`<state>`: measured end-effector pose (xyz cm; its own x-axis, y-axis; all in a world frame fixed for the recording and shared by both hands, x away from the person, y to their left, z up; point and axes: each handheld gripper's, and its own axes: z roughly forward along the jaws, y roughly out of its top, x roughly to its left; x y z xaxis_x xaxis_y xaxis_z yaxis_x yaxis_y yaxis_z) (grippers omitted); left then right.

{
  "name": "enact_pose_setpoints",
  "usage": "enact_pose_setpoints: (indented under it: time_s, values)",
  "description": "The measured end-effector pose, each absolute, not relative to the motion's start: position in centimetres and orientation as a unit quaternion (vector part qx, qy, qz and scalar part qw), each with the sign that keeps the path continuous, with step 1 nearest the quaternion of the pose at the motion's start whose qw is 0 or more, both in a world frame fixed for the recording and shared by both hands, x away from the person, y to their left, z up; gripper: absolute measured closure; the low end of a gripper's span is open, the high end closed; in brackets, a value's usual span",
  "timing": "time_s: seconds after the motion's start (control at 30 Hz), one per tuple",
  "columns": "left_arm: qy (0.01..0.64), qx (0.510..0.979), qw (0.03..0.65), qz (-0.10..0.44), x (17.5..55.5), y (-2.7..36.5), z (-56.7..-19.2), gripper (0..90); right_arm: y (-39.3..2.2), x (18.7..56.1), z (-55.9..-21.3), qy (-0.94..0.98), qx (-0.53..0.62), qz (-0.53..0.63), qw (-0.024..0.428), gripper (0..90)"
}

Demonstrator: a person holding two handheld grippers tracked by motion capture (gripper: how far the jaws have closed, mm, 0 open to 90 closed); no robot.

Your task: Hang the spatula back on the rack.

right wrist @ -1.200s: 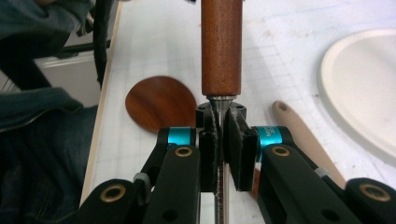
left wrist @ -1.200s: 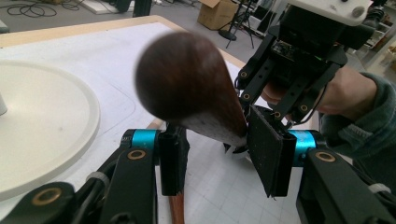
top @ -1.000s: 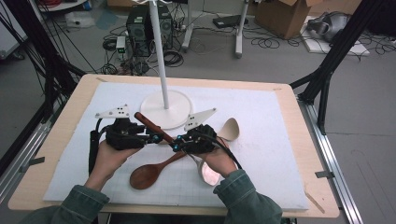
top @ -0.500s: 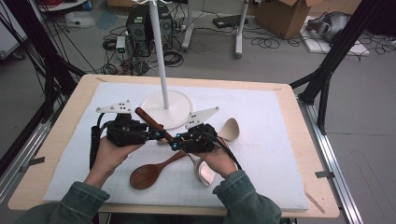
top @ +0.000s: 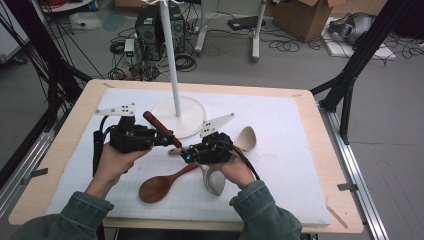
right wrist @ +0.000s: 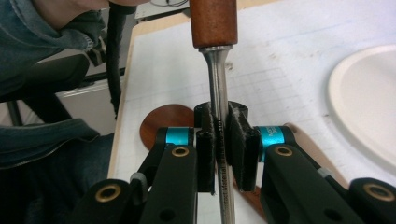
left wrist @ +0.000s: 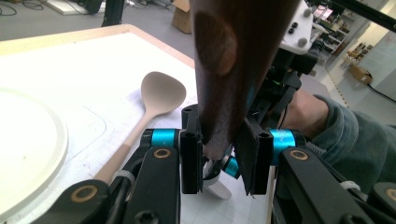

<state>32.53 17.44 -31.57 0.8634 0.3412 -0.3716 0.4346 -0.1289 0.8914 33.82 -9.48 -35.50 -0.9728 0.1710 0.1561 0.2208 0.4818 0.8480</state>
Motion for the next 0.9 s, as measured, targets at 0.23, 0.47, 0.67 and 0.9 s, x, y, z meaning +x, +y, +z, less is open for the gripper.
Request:
enact_pose_setpoints:
  time_s: [0.23,0.47,0.67,0.9]
  values:
    - [0.275,0.752,0.598,-0.017,32.7,16.9,-31.0,65.1,-9.0,33.2,-34.9,-0.850,-0.127,-0.510,-0.005,84.4]
    - [0.283,0.749,0.599,-0.018,32.9,16.4,-30.9,63.7,-8.7,33.1,-34.7,-0.839,-0.154,-0.521,-0.025,84.3]
    - [0.280,0.751,0.598,-0.013,32.9,16.0,-30.5,68.2,-8.3,33.1,-34.7,-0.835,-0.155,-0.527,-0.023,84.2]
    - [0.251,0.764,0.595,-0.018,32.8,15.9,-29.9,73.0,-8.5,33.3,-34.6,-0.835,-0.131,-0.535,0.005,82.9]
